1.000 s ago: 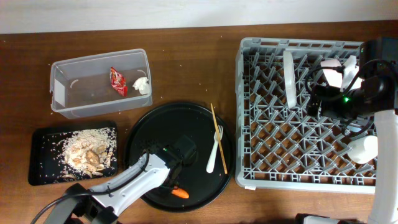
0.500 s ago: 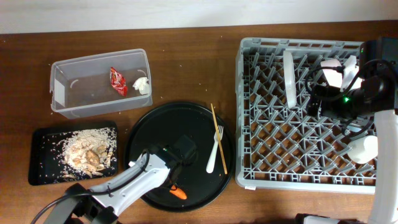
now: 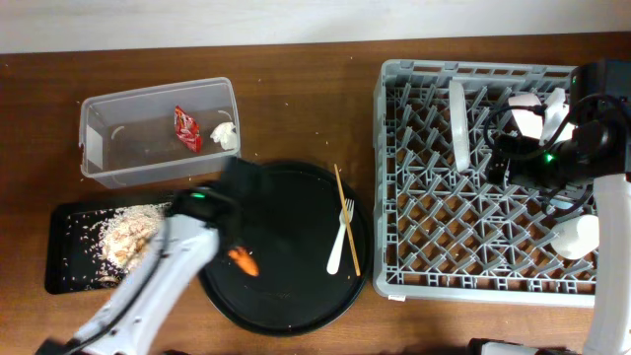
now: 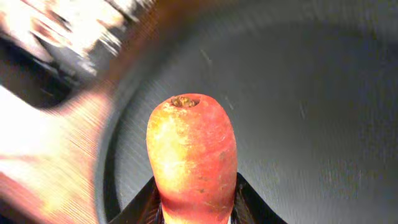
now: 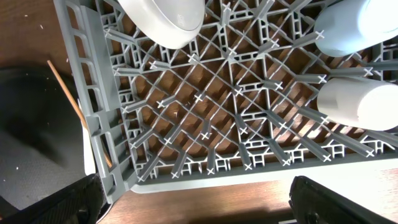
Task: Sort waste into correct bins and load items into the dishwasher rack
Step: 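Carry the carrot left and drop it onto the small black tray, then reach right gripper toward the white fork and chopstick on the tray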
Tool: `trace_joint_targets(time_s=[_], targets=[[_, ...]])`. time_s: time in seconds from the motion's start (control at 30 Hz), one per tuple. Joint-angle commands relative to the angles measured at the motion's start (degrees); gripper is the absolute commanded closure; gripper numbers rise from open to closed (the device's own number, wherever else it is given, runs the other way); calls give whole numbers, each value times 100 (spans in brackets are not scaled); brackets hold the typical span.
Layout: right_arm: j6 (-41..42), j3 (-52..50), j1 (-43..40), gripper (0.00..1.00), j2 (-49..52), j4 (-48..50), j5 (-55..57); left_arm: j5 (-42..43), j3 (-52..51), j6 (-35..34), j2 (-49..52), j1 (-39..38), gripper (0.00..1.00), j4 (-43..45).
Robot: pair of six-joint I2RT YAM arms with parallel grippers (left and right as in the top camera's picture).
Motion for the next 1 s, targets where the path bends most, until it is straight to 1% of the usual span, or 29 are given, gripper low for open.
trace_joint_targets(time_s=[0.0,0.03,0.17,0.27,0.37,0.57,0.67,0.7,0.8,0.83,0.97], targets=[[-48,-31,-33,2,15,0,-28,-68,94,494,-369,1180,91,-39],[-48,-31,-33,2,15,0,-28,-66,94,505,-387,1602,90,-39],[-48,-31,-33,1,15,0,-28,-37,92,656,-315,2889,87,15],[-48,-31,-33,2,15,0,-31,61,92,748,-146,3862,87,240],[-48,-31,-31,2,15,0,-28,63,92,748,63,4492,86,557],[-48,-31,-33,2,15,-2,-31,44,92,750,772,5128,86,1182],[-48,-31,-31,2,15,0,-28,42,92,750,1191,5265,85,1375],[-48,-31,-33,2,15,0,-28,44,92,748,1276,5289,83,1399],[-48,-31,-33,2,15,0,-28,63,92,748,1554,5366,81,1473],[-48,-31,-33,2,15,0,-28,59,92,750,1593,5366,79,1480],[-48,-31,-33,2,15,0,-28,61,92,750,1604,5366,60,1493]])
